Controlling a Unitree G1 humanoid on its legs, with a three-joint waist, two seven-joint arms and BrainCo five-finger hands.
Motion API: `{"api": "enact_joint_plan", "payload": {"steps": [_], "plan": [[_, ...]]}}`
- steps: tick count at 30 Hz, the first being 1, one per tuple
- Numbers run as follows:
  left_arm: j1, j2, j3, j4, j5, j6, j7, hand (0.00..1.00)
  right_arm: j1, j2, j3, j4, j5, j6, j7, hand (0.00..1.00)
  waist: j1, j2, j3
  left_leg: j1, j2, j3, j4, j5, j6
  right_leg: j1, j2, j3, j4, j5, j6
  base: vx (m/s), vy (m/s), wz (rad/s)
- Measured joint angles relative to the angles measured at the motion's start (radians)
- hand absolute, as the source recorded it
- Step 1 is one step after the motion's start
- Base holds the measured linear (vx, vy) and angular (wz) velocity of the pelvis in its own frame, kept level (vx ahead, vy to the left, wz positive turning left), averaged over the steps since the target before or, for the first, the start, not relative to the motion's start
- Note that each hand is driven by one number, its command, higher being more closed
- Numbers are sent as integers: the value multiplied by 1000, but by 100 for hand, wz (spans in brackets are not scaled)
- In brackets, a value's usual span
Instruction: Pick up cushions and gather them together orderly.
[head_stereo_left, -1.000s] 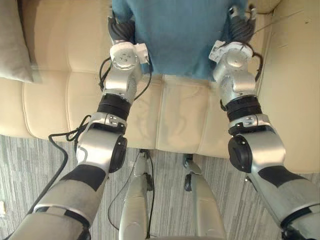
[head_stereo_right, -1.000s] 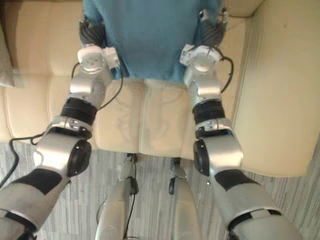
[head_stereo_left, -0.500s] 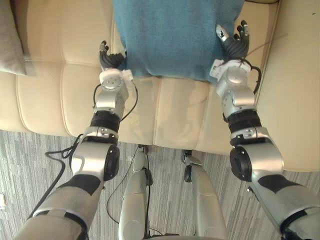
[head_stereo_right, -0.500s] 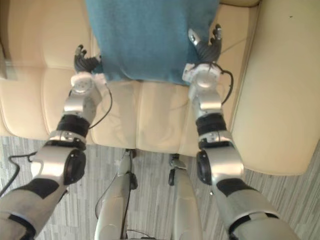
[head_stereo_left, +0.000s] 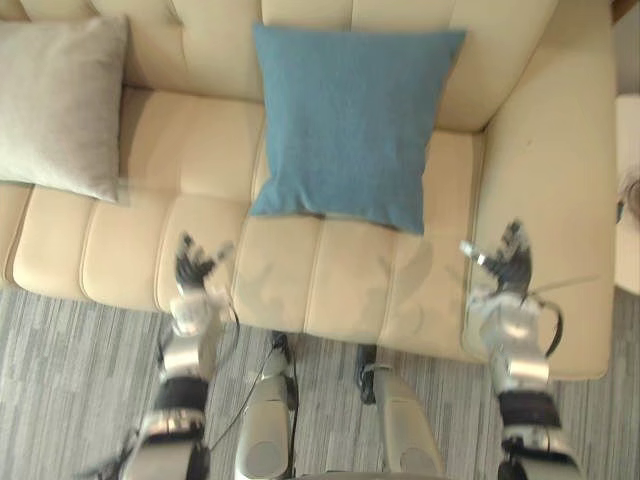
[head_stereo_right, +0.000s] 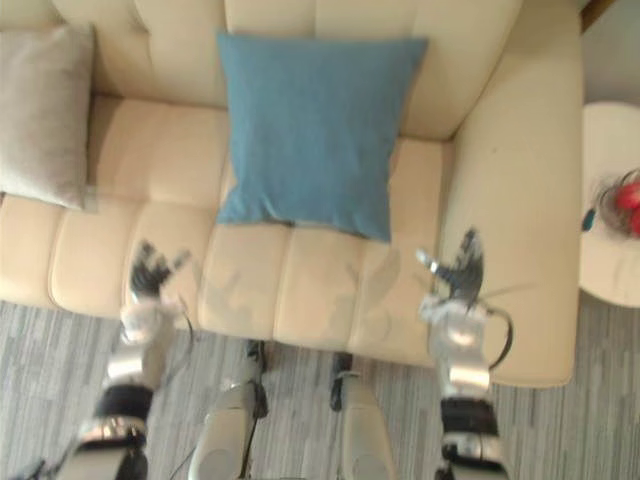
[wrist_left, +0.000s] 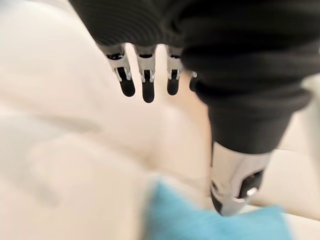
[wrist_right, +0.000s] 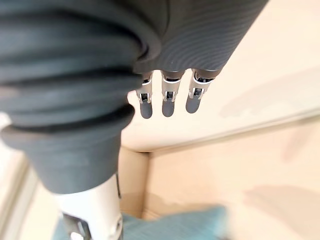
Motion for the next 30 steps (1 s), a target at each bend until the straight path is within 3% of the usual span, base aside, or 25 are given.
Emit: {"api": "enact_joint_plan", "payload": {"steps": [5, 9, 15, 21, 24, 25, 26, 27, 28, 30], "plan": [[84, -87, 81, 246, 43, 16, -74, 0, 85, 107, -38, 315, -1, 5, 60, 0, 3, 14, -121, 116, -7, 14, -1, -43, 1, 143, -7, -1, -83, 0, 8, 99, 28, -4], [101, -110, 152, 396, 138, 36, -79, 0, 103, 130, -93, 490, 0, 11, 80, 0, 7, 38, -187, 211, -9, 40, -52, -49, 0, 235, -2, 17, -161, 25, 19, 62, 28, -16], [107, -106, 191, 462, 218, 42, -98, 0, 112, 133, -125, 549, -11, 14, 86, 0, 13, 23, -219, 280, -15, 80, -86, -52, -2, 299, 2, 51, -231, 57, 29, 60, 37, -19], [93, -101, 190, 489, 234, 41, -98, 0, 96, 135, -131, 570, -42, 22, 86, 0, 17, 12, -210, 306, -28, 145, -86, -71, 4, 312, -1, 113, -273, 100, 49, 24, 42, -30], [84, -100, 190, 489, 235, 40, -95, 0, 63, 136, -115, 571, -43, 24, 85, 0, 17, 17, -193, 288, -10, 193, -82, -85, 21, 265, 10, 101, -267, 167, 71, -40, 19, -58], [76, -108, 192, 484, 236, 41, -94, 0, 50, 135, -112, 570, -43, 24, 85, 0, 22, 37, -187, 258, 25, 205, -65, -91, 32, 240, 30, 99, -265, 213, 82, -86, 6, -45], [76, -114, 194, 482, 237, 40, -95, 0, 39, 137, -111, 568, -43, 24, 84, 0, 25, 47, -181, 247, 41, 209, -56, -91, 35, 218, 35, 91, -216, 199, 67, -109, -1, -13], [67, -115, 203, 479, 243, 39, -94, 0, 38, 144, -111, 568, -45, 25, 83, 0, 20, 51, -174, 227, 53, 200, -33, -92, 37, 163, 27, 50, -12, 129, 30, -50, -53, 41], [67, -114, 212, 460, 253, 39, -93, 0, 55, 151, -104, 575, -50, 26, 83, 0, 15, 33, -167, 222, 48, 163, 7, -93, 40, 144, -22, 23, 254, 54, 62, -17, -101, 58], [79, -103, 223, 441, 253, 37, -91, 0, 62, 151, -94, 599, -52, 26, 81, 0, 16, 2, -180, 184, 39, 131, 68, -93, 39, 193, -73, 23, 343, 39, 79, -4, -171, 62]]}}
